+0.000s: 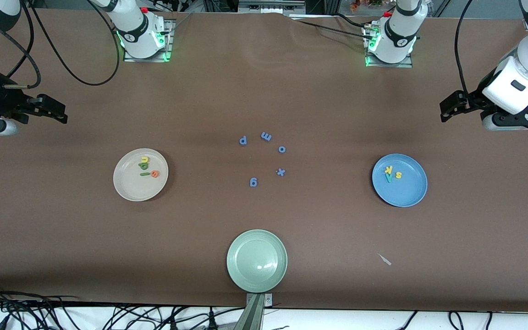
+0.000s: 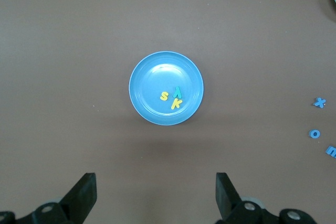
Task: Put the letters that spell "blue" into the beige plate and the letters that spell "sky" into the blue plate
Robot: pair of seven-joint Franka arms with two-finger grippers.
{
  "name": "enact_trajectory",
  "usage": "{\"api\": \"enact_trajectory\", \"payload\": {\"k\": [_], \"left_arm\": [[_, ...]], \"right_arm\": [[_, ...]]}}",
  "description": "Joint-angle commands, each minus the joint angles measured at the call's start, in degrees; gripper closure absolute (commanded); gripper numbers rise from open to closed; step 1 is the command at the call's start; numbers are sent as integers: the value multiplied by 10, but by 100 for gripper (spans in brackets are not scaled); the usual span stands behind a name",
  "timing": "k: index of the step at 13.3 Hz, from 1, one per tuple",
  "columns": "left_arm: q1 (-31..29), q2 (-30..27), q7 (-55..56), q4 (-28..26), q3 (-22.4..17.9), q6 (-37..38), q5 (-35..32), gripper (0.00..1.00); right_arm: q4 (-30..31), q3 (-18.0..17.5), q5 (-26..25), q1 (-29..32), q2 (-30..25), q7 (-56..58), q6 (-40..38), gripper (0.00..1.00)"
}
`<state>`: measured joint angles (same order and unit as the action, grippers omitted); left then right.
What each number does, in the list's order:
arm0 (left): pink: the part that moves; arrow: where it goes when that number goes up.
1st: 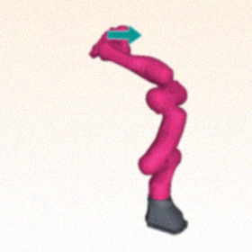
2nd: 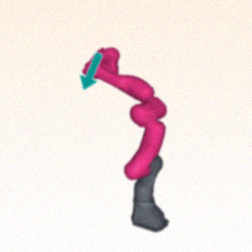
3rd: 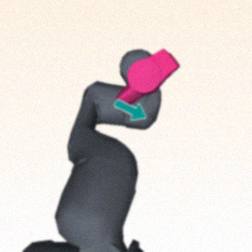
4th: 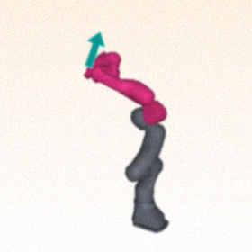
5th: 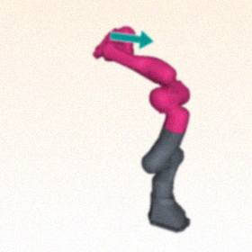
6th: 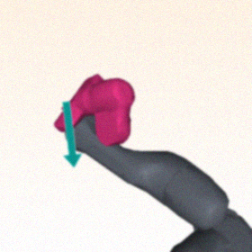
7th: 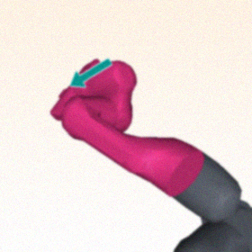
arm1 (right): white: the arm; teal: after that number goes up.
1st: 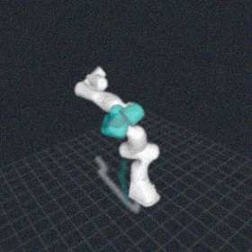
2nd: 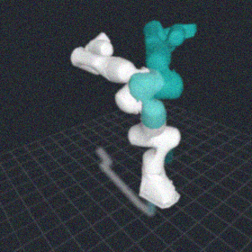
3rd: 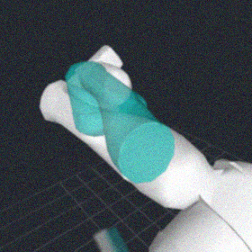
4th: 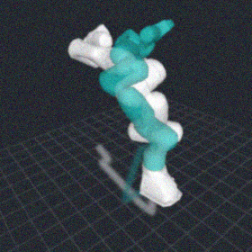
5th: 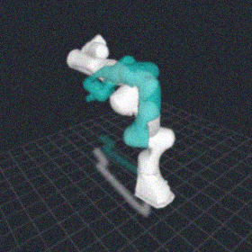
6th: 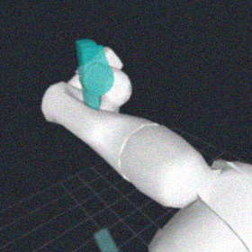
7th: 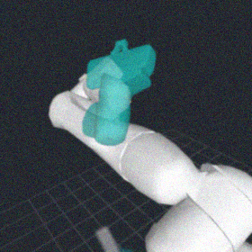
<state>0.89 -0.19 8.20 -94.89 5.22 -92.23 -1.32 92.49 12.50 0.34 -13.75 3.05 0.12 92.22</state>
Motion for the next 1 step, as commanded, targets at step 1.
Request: {"api": "enact_trajectory", "payload": {"k": [1], "left_arm": [[4,-3,2,5,-4,9,13,0]], "right_arm": [[-17,0,3,0,6,6,-16,0]]}}
